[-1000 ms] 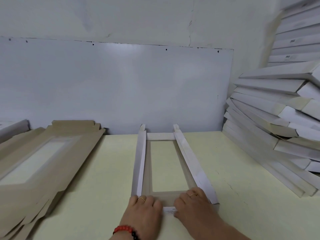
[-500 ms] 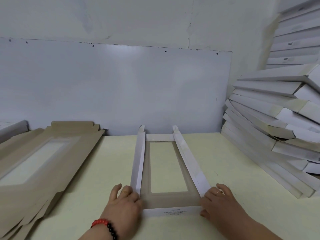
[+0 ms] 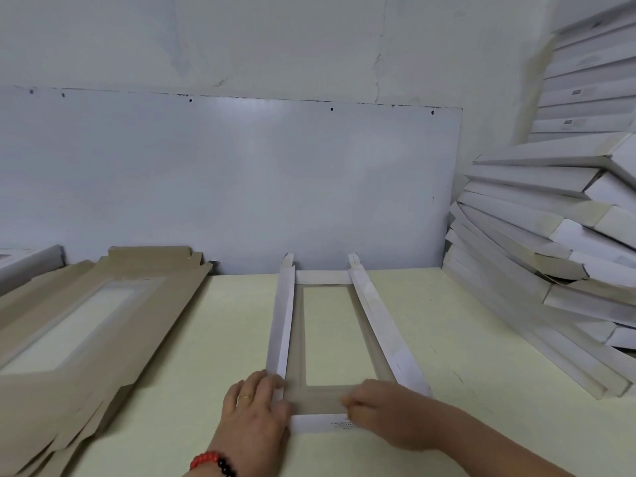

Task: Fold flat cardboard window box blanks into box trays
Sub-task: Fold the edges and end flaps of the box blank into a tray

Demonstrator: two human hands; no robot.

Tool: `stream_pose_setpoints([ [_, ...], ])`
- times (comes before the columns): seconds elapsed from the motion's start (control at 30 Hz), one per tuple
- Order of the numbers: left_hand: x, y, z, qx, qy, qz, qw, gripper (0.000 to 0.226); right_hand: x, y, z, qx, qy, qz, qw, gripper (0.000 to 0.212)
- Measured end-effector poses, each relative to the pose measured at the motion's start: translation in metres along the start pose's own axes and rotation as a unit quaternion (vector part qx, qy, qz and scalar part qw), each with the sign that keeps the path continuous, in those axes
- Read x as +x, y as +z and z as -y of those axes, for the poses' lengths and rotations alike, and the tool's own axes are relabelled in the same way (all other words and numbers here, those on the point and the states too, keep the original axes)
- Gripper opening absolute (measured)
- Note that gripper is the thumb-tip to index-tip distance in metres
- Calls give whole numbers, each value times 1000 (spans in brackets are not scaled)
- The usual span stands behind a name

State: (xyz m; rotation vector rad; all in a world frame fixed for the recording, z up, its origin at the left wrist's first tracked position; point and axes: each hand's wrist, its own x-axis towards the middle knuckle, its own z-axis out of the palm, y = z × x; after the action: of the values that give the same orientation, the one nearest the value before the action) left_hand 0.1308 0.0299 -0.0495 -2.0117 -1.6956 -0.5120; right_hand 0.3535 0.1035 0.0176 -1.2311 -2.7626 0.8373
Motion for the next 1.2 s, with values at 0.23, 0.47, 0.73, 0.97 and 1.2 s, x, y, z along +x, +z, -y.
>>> stream_pose_setpoints([
  [0.23,0,10,-5,-71,-10,-83,994,19,86,16,42,328,130,-33,935,47],
  [0.47,1,10,-7,-84,10,-67,994,42,126,26,64,468,165,-88,864,52],
  [0.73,-3,6,-10,-123,-33,-14,992,67,118,29,62,215,72,-49,973,17],
  [0.97,-5,4,-2,-212,-107,-11,971,35,86,29,57,98,-10,25,995,13],
  [1.2,0,2,-7,-105,-66,-10,992,27,48,22,59,16,-81,-8,997,15],
])
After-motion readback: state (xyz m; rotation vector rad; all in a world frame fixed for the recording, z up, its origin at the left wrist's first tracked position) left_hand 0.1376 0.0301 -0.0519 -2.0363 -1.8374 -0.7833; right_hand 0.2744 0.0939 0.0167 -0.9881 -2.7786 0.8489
